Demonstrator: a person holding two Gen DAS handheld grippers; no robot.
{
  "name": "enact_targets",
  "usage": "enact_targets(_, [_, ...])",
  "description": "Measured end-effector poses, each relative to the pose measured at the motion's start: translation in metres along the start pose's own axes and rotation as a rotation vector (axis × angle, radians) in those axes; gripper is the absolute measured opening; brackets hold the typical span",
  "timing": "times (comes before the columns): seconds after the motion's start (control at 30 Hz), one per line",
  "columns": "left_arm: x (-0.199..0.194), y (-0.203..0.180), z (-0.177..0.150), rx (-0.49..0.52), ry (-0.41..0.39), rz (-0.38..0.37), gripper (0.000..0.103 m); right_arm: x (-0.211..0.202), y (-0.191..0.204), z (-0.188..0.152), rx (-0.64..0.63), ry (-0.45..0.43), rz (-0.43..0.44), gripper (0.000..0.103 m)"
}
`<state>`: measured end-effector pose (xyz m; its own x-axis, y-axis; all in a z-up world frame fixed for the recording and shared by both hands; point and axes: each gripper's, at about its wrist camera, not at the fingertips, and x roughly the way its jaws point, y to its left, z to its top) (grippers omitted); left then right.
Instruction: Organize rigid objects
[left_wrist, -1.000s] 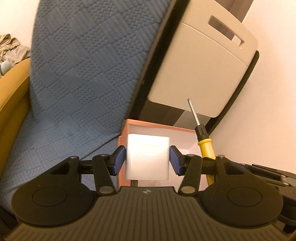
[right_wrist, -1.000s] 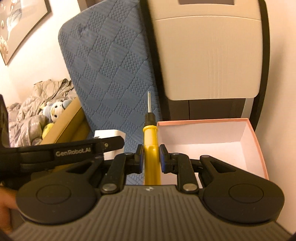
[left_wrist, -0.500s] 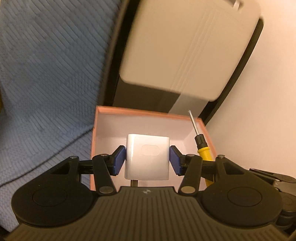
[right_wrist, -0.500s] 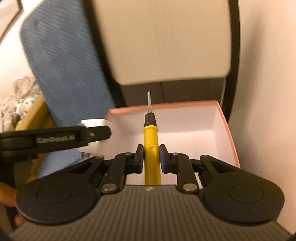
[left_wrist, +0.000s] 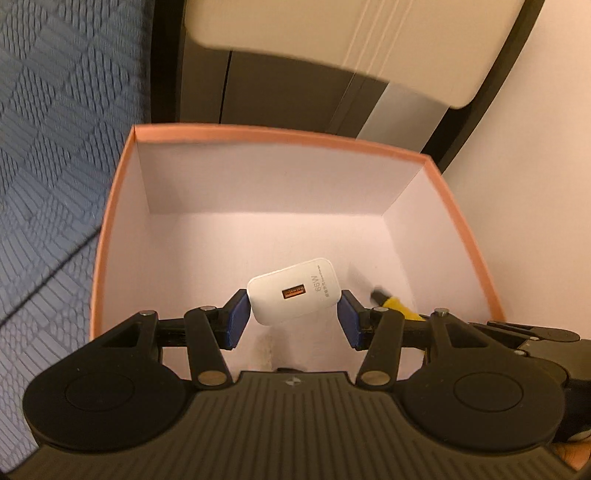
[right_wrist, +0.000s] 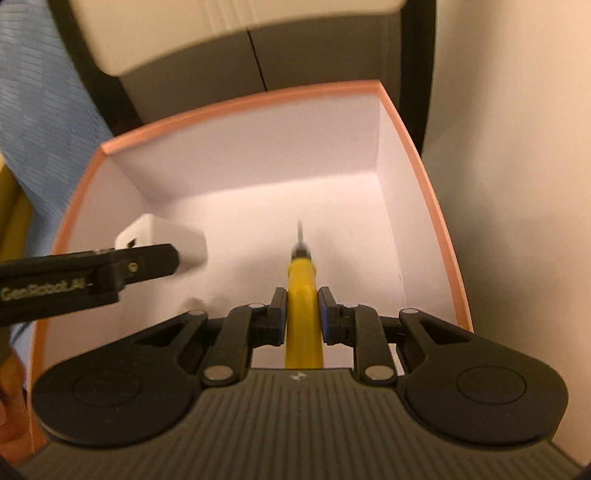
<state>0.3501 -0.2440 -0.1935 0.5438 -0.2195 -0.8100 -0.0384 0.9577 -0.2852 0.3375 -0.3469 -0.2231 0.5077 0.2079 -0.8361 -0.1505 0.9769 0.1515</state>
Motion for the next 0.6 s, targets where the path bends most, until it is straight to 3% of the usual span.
enact_targets(0.3, [0.001, 0.0, -0.002, 0.012, 0.0, -0.008, 0.063, 0.012, -0.003, -0.003, 0.022, 0.046, 0.002, 0.023])
enact_targets(0.6, [-0.063, 0.002, 0.004, 0.029, -0.088, -0.038, 0.063, -0.041, 0.01, 0.007, 0.031, -0.045, 0.019, 0.023])
